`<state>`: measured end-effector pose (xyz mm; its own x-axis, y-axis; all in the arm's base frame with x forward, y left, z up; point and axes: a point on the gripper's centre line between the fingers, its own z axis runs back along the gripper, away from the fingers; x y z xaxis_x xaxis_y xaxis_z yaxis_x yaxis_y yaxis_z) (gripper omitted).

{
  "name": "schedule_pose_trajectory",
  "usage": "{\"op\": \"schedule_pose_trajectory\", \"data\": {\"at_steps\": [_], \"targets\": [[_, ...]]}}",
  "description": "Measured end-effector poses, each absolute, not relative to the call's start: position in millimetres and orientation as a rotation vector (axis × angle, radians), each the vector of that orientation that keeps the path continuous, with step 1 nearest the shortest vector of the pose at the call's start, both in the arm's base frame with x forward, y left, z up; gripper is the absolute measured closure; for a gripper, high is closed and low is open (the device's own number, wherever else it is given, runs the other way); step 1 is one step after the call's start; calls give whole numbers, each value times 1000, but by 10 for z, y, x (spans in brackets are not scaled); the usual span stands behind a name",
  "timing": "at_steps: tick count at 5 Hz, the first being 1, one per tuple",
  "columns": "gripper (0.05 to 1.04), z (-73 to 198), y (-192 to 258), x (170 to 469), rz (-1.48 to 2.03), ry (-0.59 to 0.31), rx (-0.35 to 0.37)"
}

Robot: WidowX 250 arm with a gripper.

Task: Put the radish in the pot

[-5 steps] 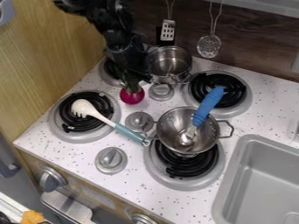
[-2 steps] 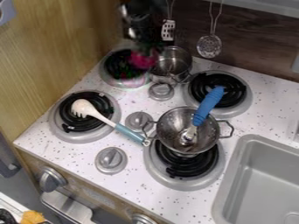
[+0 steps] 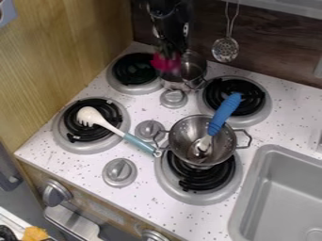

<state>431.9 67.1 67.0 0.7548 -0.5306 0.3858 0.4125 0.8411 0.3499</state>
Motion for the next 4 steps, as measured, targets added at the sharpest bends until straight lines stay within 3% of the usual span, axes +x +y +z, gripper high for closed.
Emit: {"op": "schedule_pose_trajectory", "data": {"at_steps": [4], "targets": [[976, 514, 557, 4648, -578, -552, 178]]}}
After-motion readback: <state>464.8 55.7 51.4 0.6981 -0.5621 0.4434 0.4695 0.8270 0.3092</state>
